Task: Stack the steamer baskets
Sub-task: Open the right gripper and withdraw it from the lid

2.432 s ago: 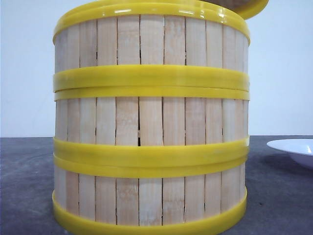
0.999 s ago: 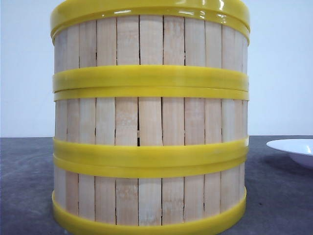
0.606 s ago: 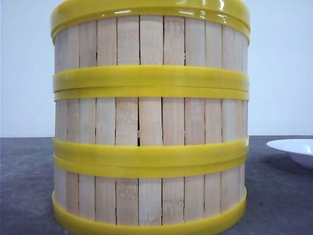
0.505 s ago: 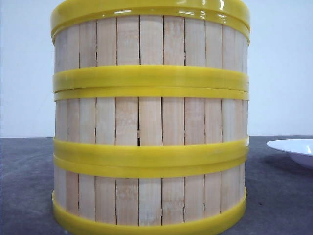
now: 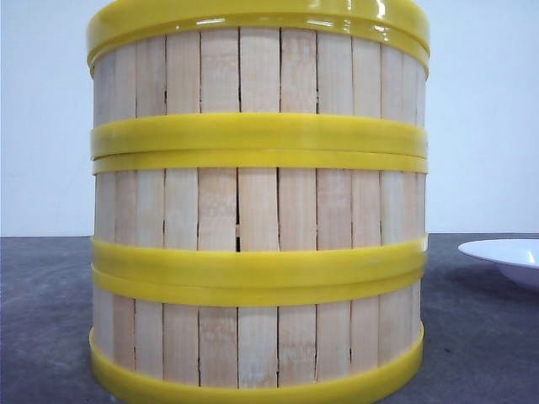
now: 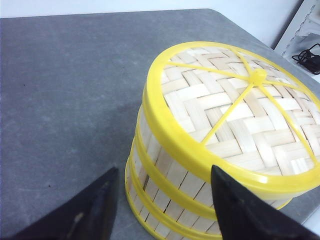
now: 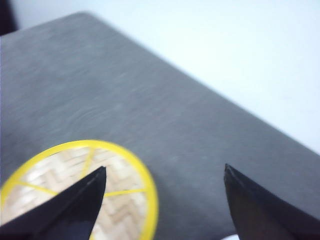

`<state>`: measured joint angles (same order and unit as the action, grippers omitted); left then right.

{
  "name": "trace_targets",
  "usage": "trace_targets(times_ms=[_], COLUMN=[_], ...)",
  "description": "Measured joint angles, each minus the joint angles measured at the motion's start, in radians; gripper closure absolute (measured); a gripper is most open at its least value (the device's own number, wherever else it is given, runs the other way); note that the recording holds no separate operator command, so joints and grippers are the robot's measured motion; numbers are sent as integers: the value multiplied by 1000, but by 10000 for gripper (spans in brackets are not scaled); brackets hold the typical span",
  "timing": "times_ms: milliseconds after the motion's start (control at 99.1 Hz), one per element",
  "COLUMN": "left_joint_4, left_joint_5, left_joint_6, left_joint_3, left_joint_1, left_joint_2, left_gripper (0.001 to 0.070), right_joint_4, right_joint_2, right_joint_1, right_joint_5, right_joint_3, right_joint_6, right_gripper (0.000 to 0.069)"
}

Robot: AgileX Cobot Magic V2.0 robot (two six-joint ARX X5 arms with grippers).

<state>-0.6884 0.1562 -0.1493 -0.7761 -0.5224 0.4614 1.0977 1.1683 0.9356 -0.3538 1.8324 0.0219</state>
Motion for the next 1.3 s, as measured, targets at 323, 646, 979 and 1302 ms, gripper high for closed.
trace_targets(times_ms=[323, 646, 979, 1302], left_joint_4=[26, 37, 46, 42], left_joint_5=[0, 0, 0, 0], left_joint_6=[0, 3, 3, 2], left_joint_3=[0, 0, 0, 0], left_joint_1=[0, 0, 0, 0], left_joint_2=[0, 0, 0, 0], left_gripper=[363, 363, 648, 682], right_joint_4=[-187, -324, -354, -354], right_joint_2=[-333, -527, -530, -530], right_joint_1=[0, 0, 0, 0], right_joint_5=[-84, -89, -88, -89], right_joint_3=[-478, -849, -848, -849], right_joint_6=[66, 175, 193, 193], right_gripper=[229, 229, 617, 675])
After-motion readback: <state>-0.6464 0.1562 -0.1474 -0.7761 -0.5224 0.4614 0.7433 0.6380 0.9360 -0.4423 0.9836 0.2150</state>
